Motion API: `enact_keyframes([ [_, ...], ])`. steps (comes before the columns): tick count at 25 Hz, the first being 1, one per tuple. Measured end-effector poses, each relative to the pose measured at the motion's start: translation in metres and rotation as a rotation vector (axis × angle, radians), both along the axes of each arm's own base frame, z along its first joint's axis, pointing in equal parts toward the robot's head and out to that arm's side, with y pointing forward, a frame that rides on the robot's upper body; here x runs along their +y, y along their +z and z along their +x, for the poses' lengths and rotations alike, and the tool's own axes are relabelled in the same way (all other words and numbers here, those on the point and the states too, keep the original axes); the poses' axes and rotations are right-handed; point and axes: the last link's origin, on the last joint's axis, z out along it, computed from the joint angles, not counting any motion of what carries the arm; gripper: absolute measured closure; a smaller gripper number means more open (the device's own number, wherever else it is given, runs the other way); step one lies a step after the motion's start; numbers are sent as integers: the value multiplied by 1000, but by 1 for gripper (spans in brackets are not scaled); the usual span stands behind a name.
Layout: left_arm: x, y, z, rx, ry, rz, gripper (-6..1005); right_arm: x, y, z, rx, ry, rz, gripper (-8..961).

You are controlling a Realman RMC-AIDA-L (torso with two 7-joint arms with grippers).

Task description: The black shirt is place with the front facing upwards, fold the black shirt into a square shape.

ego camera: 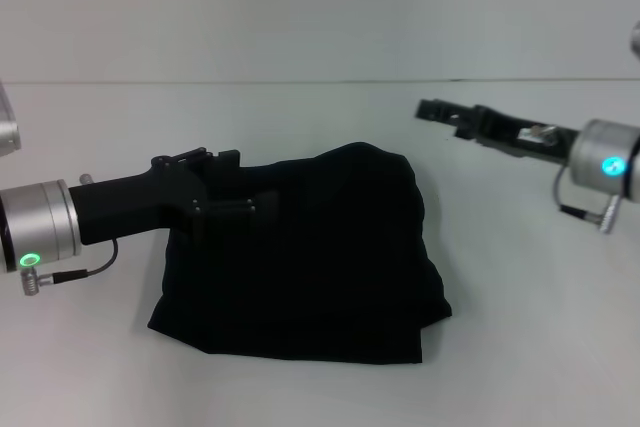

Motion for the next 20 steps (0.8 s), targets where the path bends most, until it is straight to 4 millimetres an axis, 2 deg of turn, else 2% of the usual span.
enact_keyframes([
  [2, 2, 0, -2, 1, 21, 4, 80, 0, 15, 7, -26, 17, -20, 60],
  [4, 3, 1, -4, -1, 47, 10, 80, -1, 18, 8, -31, 30, -36, 62],
  [8, 5, 4, -7, -8, 82, 15, 80, -10, 28, 1, -39, 118, -167, 65],
  [20, 5, 10, -12, -21, 107, 38, 79, -35, 28, -11, 6, 102, -451, 75],
])
